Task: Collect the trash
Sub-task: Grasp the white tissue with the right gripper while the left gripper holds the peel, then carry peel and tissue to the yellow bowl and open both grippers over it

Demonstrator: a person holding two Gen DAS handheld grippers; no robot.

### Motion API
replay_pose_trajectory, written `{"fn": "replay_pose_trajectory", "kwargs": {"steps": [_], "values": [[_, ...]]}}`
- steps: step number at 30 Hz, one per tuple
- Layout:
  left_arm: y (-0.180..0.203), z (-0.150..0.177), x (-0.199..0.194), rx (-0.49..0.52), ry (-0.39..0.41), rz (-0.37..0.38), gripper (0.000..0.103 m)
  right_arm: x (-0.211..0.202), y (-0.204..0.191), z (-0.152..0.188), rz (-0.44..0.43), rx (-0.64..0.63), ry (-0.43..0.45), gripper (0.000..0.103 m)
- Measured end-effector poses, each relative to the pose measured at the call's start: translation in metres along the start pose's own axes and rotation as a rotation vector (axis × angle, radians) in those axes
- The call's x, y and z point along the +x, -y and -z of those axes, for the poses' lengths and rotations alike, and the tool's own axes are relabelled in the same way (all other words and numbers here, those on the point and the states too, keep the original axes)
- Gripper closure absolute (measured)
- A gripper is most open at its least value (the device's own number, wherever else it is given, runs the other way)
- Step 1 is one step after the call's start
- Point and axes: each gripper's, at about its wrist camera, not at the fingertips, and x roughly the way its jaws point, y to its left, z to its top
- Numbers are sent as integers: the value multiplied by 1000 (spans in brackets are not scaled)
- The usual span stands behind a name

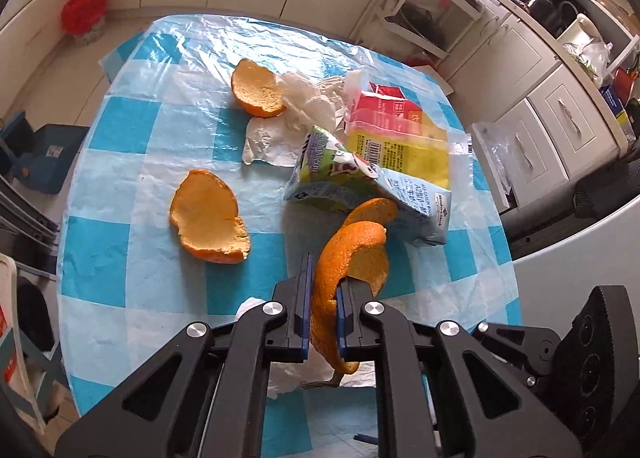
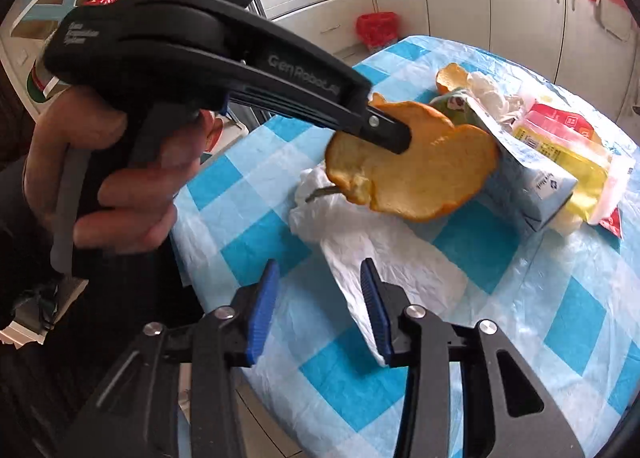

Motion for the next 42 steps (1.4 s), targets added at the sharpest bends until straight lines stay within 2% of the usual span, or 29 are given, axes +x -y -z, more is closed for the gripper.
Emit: {"fn": "replay_pose_trajectory", "kwargs": {"steps": [1, 2, 7, 9, 11, 12, 13, 14, 15, 17, 21, 27, 42], "values": [[-2, 0, -2, -7, 4, -1, 94, -2, -1, 0, 24, 1, 30, 25], [-4, -1, -5, -12, 10, 1, 94, -3, 0, -1, 38, 3, 51, 22], [-10, -4, -29, -39, 67, 8, 94, 21, 10, -10, 84, 52, 16, 21], [-12, -4, -40, -46, 87, 5, 94, 31, 10, -13, 97, 42, -12, 31], [-16, -3, -50, -57, 104, 6, 94, 40, 10, -11, 91, 35, -49, 58], [-19, -2, -54, -63, 111, 8, 94, 34, 11, -10, 103, 21, -37, 60], [-22, 0, -58, -72, 118, 12, 94, 34, 10, -9, 96, 16, -46, 69], [-24, 2, -61, -80, 123, 14, 94, 32, 11, -9, 85, 20, -51, 85], [-26, 3, -63, -87, 127, 14, 94, 30, 12, -8, 73, 29, -55, 91], [-30, 9, -66, -98, 133, 11, 94, 23, 16, -4, 63, 31, -49, 95], [-27, 23, -67, -99, 135, 15, 94, -1, 18, 11, 58, 28, -18, 96], [-8, 41, -66, -83, 149, 40, 94, -43, 32, 29, 103, 73, 30, 95], [97, 69, -47, 112, 160, 6, 94, -123, 86, 68, 284, 292, 142, 96]]}}
